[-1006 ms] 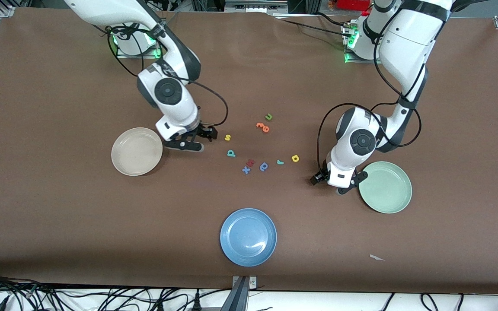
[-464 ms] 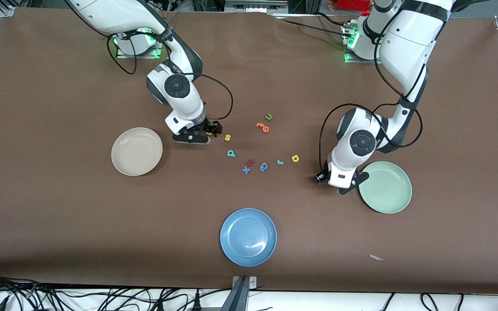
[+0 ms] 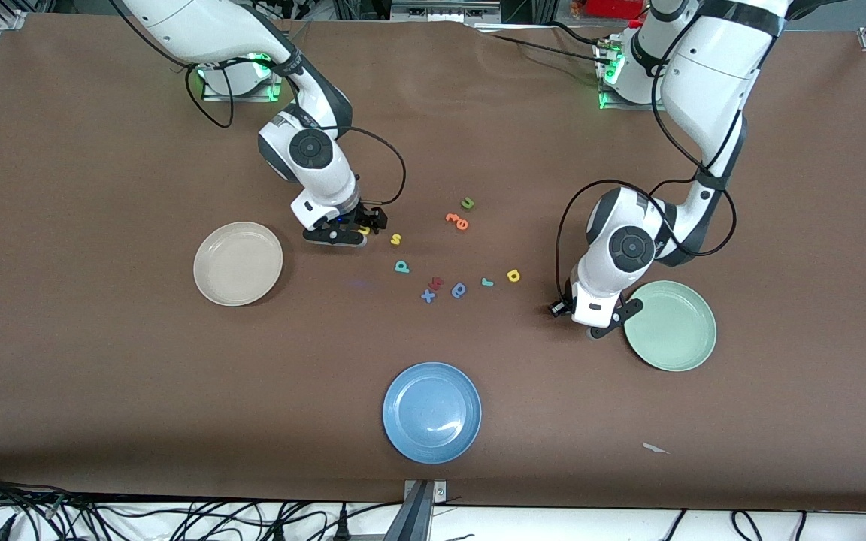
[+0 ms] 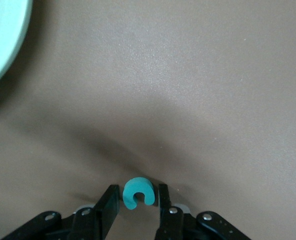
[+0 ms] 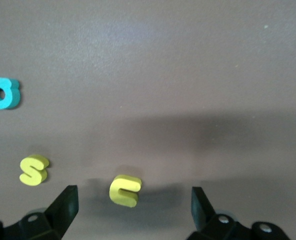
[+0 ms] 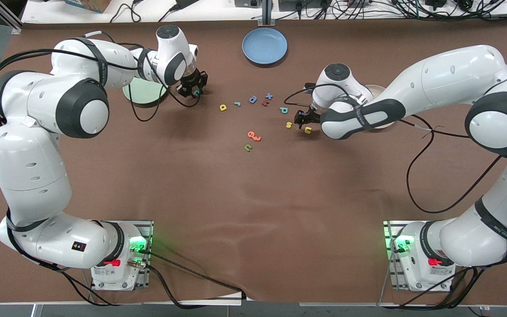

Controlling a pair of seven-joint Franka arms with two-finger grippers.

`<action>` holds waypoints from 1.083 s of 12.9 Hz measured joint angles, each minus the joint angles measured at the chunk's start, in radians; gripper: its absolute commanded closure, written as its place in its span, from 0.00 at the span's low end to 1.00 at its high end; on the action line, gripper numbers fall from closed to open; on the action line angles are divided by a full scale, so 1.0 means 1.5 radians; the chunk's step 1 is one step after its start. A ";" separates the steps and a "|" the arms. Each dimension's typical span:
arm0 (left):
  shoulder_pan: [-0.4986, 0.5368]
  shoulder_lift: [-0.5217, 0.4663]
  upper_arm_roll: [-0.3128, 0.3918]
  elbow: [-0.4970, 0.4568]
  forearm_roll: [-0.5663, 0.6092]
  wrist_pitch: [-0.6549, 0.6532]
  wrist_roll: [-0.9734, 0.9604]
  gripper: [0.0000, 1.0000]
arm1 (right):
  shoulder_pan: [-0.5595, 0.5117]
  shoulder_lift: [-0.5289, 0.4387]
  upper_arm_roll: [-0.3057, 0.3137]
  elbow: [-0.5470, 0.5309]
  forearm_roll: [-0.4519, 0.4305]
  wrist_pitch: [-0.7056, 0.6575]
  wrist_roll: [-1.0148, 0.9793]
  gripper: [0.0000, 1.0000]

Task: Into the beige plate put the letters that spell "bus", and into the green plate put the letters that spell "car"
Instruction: 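Place the teal c on the green plate while the right places yellow c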

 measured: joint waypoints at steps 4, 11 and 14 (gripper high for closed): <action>0.000 -0.003 -0.001 0.000 0.000 0.000 0.000 0.78 | 0.004 0.012 -0.001 -0.001 -0.012 0.008 0.006 0.01; 0.014 -0.008 0.010 0.045 0.068 -0.086 0.025 0.79 | 0.006 0.020 -0.006 -0.002 -0.062 0.020 0.025 0.46; 0.069 -0.031 0.015 0.076 0.076 -0.140 0.189 0.78 | 0.006 0.017 -0.006 -0.002 -0.070 0.024 0.026 0.61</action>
